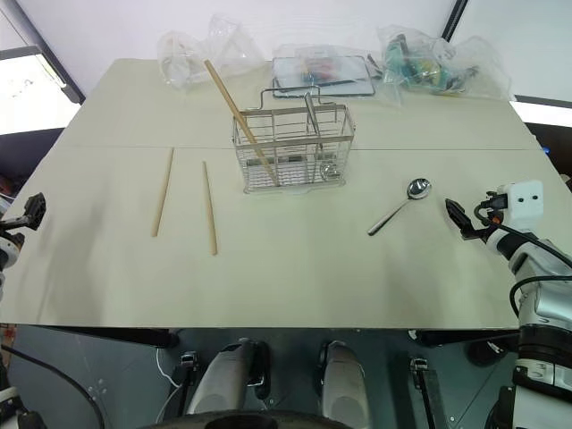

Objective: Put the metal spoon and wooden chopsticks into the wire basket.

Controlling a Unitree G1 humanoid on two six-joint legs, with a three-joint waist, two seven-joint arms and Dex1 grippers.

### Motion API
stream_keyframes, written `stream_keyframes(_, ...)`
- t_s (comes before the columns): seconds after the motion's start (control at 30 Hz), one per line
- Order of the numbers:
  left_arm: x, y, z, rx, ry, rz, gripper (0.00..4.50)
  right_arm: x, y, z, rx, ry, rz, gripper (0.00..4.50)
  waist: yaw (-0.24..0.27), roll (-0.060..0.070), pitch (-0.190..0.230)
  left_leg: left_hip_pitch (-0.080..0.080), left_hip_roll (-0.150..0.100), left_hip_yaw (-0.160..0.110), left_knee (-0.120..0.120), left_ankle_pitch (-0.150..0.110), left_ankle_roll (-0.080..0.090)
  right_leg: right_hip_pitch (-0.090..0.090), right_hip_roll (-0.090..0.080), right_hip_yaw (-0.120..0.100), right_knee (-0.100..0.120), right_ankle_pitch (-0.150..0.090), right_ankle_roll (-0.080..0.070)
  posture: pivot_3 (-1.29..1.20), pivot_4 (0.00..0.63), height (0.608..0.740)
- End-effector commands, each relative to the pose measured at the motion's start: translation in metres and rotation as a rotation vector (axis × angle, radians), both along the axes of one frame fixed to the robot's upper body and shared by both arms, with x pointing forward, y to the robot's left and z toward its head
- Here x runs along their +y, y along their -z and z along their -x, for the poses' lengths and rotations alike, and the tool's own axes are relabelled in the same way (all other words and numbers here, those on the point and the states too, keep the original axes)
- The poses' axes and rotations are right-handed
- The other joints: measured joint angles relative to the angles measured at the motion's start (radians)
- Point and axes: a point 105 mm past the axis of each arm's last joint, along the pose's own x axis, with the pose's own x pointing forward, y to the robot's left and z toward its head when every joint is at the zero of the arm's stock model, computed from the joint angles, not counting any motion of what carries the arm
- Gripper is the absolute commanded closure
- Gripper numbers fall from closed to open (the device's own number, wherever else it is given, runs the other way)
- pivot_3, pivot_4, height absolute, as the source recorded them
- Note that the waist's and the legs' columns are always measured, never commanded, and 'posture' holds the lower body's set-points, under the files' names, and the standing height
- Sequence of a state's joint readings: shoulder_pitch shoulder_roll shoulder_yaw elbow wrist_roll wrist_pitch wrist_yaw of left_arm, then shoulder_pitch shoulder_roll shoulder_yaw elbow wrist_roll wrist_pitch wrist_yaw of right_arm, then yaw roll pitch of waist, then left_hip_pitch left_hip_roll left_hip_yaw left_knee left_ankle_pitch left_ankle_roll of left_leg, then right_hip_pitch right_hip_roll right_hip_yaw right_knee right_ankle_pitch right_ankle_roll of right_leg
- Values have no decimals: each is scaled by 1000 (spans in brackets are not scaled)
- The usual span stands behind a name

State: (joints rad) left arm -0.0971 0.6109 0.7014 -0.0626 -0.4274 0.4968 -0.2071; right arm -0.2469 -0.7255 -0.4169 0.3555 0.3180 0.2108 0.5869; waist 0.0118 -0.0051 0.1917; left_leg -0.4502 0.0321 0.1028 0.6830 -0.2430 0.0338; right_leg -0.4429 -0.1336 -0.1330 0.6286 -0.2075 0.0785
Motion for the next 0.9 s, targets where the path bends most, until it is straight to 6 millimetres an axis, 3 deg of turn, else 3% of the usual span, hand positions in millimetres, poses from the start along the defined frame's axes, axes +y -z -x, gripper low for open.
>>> stream_keyframes(0.03, 2, -24, 2, -54, -5, -51, 0, 0, -14, 1, -53, -2, 21, 19, 0, 0, 0, 0, 0, 0, 0, 0, 0, 0, 0, 0, 0, 0, 0, 0, 150, 704)
stream_keyframes(0.53, 2, -31, 2, -61, -7, -57, 0, -1, -19, -3, -66, -3, 27, 19, 0, 0, 0, 0, 0, 0, 0, 0, 0, 0, 0, 0, 0, 0, 0, 0, 150, 704)
stream_keyframes(0.67, -3, -43, -3, -79, 18, -65, 0, 0, -28, -11, -75, -23, 59, 19, -1, 0, 0, 1, 0, 0, 0, 0, 0, 0, 0, 0, 0, 0, 0, 0, 150, 704)
stream_keyframes(0.9, -75, -89, -15, -82, 423, -115, 0, 11, -76, -31, -111, -173, 205, 19, -2, 0, 0, 0, 0, 0, 0, 0, 0, 0, 0, 0, 0, 0, 0, 0, 150, 704)
